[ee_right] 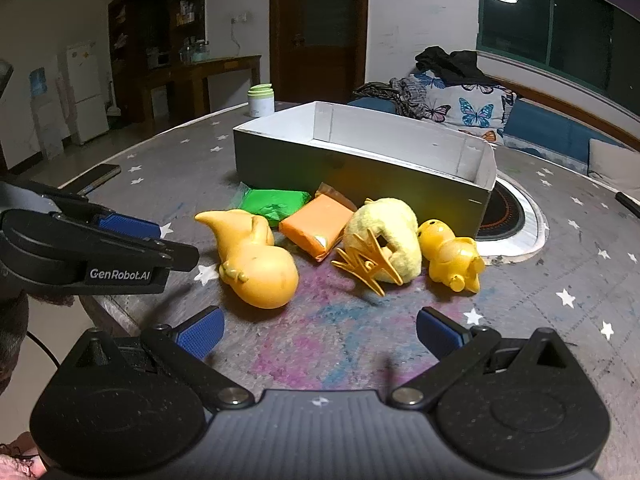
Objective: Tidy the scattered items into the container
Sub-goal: 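Move the left tool toward the large yellow rubber toy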
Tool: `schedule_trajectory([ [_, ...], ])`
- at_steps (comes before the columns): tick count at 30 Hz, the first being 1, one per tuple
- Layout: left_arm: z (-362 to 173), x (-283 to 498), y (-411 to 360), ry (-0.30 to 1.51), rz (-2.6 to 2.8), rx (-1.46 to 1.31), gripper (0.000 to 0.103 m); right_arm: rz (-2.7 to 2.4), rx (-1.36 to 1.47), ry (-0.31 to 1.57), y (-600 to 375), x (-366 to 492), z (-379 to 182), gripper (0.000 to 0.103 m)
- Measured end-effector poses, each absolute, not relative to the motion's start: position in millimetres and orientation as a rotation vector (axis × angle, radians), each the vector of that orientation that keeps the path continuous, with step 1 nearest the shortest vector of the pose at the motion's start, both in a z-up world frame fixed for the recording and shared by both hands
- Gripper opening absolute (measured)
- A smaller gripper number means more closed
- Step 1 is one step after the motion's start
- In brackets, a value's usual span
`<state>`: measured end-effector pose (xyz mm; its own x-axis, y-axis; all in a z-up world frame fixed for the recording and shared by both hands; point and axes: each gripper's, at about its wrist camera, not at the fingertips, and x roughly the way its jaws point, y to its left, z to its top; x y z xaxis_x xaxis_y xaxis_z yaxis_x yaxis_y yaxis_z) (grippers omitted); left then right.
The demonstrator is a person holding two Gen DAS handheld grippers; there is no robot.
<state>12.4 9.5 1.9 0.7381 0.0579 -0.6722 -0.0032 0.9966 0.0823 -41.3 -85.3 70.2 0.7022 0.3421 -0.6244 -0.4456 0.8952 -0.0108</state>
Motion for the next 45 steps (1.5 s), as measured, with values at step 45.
schedule_trajectory([
  [45,0.9,16.8,10.5,0.767,0.028,0.082,0.042,0.481,-0.192,0.673,-75.0,-36.3,67.8,0.103],
])
